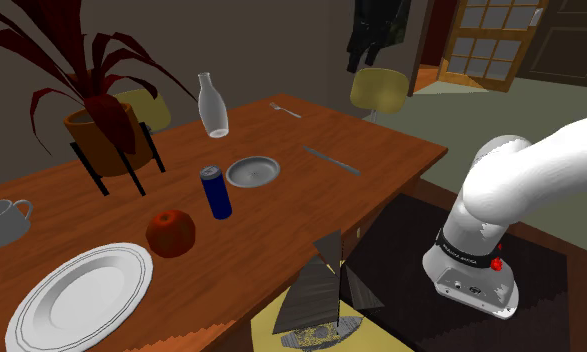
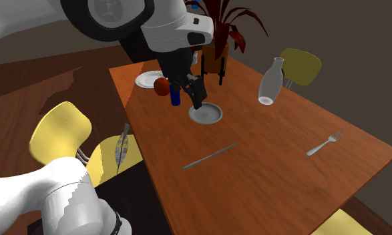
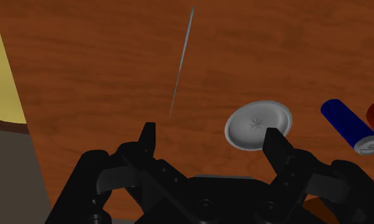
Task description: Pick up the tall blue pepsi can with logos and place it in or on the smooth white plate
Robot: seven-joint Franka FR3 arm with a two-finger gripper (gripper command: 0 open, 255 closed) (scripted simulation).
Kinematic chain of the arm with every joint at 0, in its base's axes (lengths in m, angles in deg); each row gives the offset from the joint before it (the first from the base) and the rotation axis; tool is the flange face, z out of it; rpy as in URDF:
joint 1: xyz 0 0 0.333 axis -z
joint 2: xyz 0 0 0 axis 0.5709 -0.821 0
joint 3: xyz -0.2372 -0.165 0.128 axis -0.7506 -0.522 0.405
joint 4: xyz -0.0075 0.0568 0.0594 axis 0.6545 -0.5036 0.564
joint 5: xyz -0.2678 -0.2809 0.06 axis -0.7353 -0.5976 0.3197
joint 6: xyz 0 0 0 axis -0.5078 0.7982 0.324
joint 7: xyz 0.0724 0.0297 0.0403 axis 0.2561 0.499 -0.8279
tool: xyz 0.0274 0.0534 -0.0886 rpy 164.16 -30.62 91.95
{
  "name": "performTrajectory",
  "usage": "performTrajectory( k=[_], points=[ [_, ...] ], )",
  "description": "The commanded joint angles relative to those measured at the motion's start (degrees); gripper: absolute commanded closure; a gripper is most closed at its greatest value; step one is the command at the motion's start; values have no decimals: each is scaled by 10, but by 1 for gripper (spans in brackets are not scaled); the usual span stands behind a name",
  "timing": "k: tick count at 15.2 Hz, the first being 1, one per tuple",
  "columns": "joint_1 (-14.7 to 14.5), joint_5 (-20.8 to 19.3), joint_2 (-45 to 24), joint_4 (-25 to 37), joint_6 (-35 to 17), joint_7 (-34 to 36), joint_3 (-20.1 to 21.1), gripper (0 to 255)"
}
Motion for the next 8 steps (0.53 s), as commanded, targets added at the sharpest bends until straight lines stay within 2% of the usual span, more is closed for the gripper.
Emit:
performTrajectory(
  k=[1, 8],
  points=[
    [0, 0, 0, 0, 0, 0, 0, 0],
    [-28, 26, -95, 26, -40, 56, 66, 0]
  ],
)
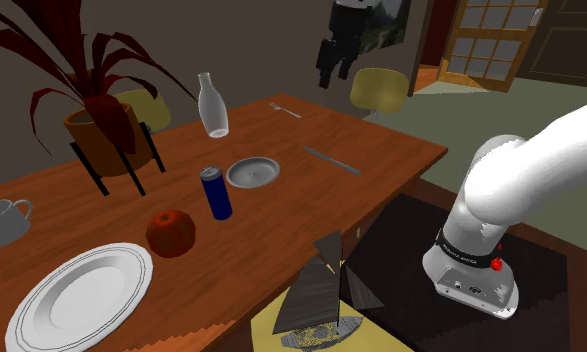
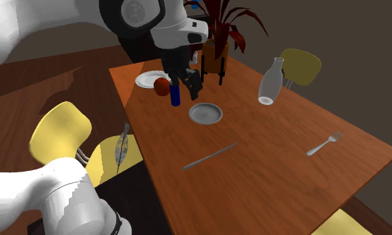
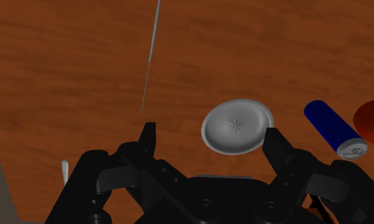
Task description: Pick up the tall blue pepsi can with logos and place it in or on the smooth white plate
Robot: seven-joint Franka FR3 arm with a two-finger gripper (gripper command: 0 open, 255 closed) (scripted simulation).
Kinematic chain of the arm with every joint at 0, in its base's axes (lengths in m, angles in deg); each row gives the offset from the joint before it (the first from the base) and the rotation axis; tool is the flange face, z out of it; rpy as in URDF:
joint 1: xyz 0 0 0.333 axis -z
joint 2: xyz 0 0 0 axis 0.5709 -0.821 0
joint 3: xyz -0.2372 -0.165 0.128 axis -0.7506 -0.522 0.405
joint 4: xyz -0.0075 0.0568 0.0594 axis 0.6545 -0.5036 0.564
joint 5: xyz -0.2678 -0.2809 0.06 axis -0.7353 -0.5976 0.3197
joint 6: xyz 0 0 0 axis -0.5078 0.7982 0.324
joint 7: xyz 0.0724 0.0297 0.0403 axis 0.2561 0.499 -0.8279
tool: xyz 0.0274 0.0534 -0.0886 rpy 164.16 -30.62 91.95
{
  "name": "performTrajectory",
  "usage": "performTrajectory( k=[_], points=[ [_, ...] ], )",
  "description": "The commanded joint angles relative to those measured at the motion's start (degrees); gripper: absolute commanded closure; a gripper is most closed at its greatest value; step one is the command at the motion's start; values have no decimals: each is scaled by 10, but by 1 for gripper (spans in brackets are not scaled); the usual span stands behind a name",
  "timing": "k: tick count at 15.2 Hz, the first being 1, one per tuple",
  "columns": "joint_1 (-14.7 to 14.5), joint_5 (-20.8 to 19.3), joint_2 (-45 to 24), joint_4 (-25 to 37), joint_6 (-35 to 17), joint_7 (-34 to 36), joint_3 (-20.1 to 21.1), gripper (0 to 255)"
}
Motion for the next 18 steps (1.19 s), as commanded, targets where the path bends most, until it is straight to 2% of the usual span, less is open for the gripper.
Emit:
performTrajectory(
  k=[1, 10, 18],
  points=[
    [-7, 6, -36, 17, -11, 15, 18, 0],
    [-34, 12, -185, 95, -47, 87, 96, 0],
    [-61, -15, -339, 204, -56, 157, 156, 0]
  ],
)
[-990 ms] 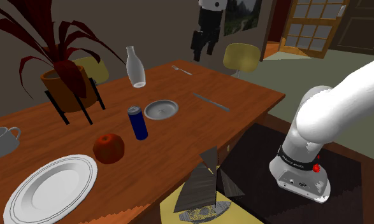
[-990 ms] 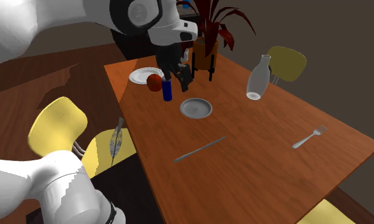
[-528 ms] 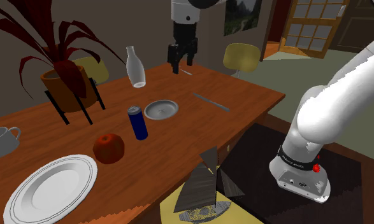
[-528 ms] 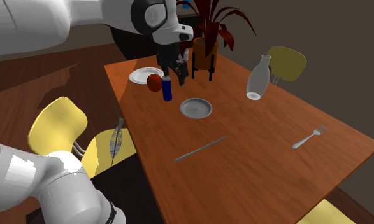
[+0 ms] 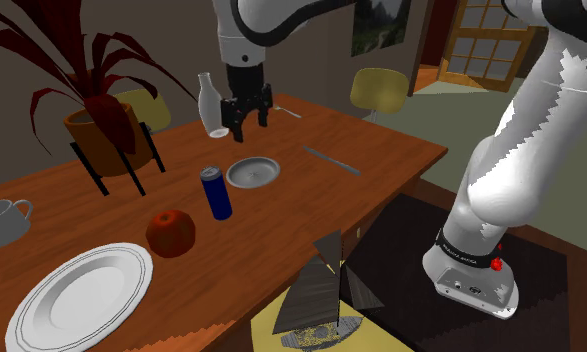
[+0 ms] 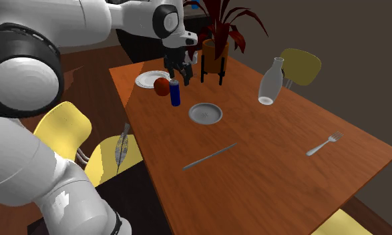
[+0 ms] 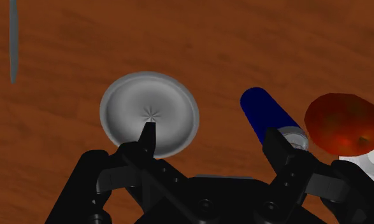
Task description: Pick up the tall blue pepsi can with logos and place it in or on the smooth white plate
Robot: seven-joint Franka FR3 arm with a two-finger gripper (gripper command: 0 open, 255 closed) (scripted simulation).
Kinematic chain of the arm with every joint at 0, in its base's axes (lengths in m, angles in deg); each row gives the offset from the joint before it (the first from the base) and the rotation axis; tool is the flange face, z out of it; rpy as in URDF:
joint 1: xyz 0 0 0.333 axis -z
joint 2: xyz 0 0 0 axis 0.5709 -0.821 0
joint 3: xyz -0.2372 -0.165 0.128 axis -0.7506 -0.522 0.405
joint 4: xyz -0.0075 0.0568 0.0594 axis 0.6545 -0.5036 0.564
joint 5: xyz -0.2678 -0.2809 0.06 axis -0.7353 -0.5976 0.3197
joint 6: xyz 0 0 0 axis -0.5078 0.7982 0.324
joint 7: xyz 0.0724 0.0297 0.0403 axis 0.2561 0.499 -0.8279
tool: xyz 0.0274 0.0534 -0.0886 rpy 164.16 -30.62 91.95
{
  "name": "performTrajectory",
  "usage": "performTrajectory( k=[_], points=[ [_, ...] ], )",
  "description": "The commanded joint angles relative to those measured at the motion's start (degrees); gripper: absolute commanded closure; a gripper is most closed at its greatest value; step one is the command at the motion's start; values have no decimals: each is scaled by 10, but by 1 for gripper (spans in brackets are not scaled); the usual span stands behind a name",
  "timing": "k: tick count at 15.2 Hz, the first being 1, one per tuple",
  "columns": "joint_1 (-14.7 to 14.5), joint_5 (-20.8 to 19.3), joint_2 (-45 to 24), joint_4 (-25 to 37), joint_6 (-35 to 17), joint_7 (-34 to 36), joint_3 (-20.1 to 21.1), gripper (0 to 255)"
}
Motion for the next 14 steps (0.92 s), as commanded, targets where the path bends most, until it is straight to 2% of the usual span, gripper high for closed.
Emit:
performTrajectory(
  k=[1, 9, 14],
  points=[
    [-9, -10, -39, 34, 5, 19, 13, 0],
    [-62, -65, -216, 195, 33, 86, 47, 0],
    [-63, -67, -222, 171, 4, 88, 46, 0]
  ],
)
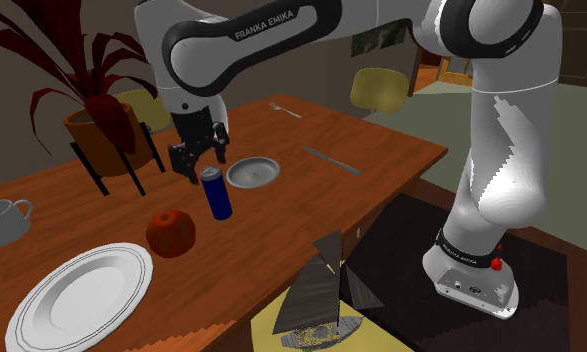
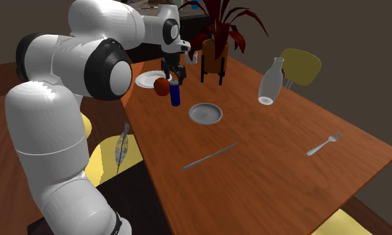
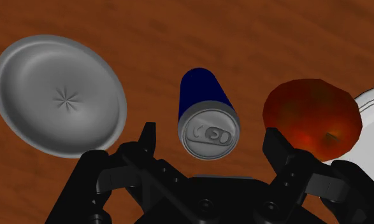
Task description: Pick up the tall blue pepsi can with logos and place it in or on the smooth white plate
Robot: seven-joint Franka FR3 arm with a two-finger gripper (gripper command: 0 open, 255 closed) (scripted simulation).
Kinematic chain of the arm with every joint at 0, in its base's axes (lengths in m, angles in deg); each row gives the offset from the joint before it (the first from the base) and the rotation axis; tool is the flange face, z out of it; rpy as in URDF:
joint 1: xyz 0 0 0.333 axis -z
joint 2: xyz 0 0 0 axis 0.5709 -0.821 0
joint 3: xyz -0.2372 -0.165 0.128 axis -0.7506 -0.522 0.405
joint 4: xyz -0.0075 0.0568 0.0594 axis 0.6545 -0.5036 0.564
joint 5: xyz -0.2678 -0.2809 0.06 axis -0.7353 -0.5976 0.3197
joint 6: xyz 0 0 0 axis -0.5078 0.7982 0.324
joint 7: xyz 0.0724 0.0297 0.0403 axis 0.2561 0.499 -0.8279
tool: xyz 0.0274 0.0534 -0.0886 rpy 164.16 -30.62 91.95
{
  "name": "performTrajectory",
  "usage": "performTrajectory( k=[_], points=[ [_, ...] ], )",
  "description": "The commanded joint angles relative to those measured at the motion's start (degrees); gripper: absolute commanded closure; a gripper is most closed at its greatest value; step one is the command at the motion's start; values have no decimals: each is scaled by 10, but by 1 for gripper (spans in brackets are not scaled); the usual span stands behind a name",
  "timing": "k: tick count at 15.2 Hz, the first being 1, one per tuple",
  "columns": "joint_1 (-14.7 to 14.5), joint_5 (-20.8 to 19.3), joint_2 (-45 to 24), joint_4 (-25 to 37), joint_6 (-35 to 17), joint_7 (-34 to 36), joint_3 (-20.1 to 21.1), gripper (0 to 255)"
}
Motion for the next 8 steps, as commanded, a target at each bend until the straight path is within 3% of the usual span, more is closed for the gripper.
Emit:
performTrajectory(
  k=[1, 8],
  points=[
    [1, -1, -2, -13, -15, 0, -1, 0],
    [1, -2, -5, -29, -33, 1, -1, 0]
  ],
)
